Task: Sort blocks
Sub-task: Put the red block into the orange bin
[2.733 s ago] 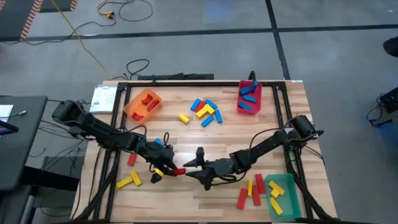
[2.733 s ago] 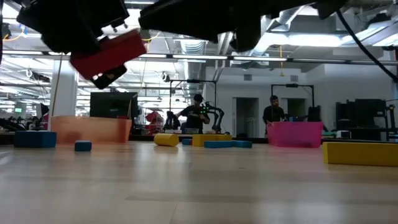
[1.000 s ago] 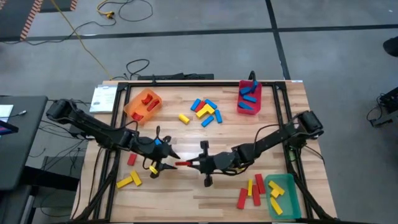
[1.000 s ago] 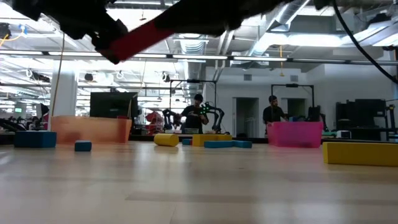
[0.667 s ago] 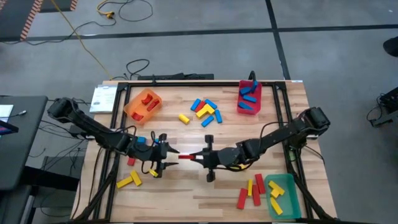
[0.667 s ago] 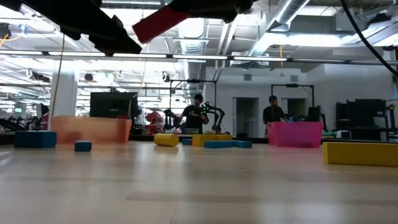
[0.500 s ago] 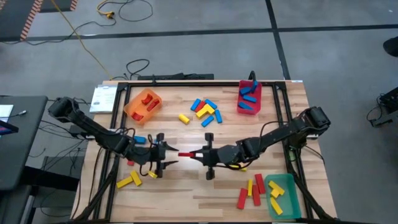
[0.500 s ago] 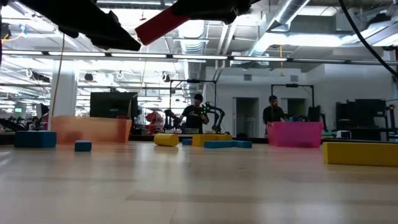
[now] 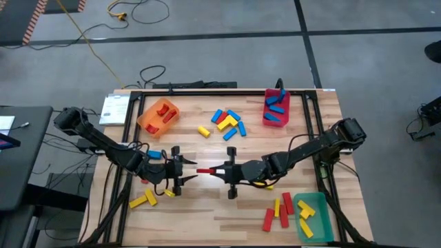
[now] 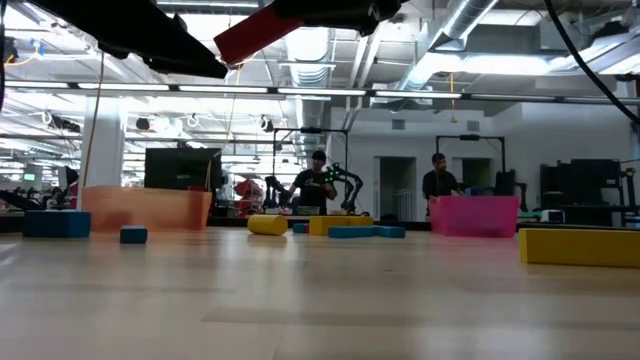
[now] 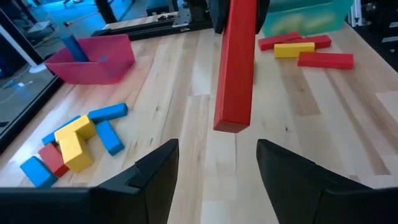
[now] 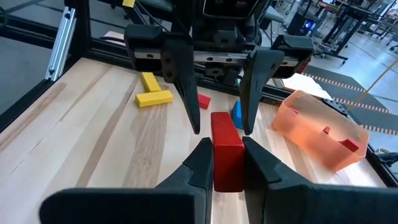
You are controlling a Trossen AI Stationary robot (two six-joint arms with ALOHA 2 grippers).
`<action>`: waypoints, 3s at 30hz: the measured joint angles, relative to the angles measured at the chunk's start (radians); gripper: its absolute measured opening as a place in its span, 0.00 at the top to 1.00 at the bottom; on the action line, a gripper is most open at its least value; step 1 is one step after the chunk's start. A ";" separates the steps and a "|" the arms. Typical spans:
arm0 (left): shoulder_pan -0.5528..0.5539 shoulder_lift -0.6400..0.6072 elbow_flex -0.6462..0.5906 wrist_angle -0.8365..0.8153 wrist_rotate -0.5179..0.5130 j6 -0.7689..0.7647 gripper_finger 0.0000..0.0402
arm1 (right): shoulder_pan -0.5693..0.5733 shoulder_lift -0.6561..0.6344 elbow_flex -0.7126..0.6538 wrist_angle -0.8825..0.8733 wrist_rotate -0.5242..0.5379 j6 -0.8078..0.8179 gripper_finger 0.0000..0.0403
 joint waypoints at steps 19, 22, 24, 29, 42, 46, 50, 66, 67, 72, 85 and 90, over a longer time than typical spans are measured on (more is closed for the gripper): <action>-0.012 0.003 -0.140 0.315 -0.104 0.042 0.48 | -0.001 0.000 0.001 0.022 0.000 -0.003 0.84; -0.009 0.003 -0.164 0.374 -0.107 0.050 0.48 | -0.001 0.000 0.001 0.028 0.007 -0.003 0.84; -0.008 0.003 -0.174 0.403 -0.106 0.059 0.48 | -0.006 0.000 0.001 0.029 0.007 0.000 0.84; -0.008 0.003 -0.180 0.428 -0.092 0.069 0.48 | -0.020 0.000 0.001 0.040 0.008 0.001 0.84; 0.002 -0.004 -0.180 0.429 -0.172 0.112 0.48 | -0.022 0.000 0.001 0.048 0.016 0.016 0.84; 0.008 -0.004 -0.180 0.462 -0.160 0.113 0.48 | -0.035 0.003 0.001 0.060 -0.003 0.027 0.84; 0.030 0.009 -0.180 0.492 -0.112 0.110 0.48 | -0.048 0.005 0.001 0.076 -0.052 0.034 0.84; 0.041 0.048 -0.179 0.576 -0.038 0.170 0.76 | -0.051 0.006 0.001 0.071 -0.062 0.037 0.84; 0.041 0.048 -0.179 0.577 -0.036 0.173 0.78 | -0.051 0.006 0.001 0.067 -0.062 0.037 0.84; 0.041 0.048 -0.179 0.575 -0.006 0.184 0.82 | -0.051 0.006 0.001 0.052 -0.064 0.041 0.84; 0.060 0.045 -0.178 0.545 -0.056 0.235 0.83 | -0.062 0.006 0.001 -0.060 0.039 0.080 0.71; 0.108 0.017 -0.177 0.429 -0.063 0.194 0.85 | -0.061 0.007 0.001 -0.113 0.115 0.090 0.54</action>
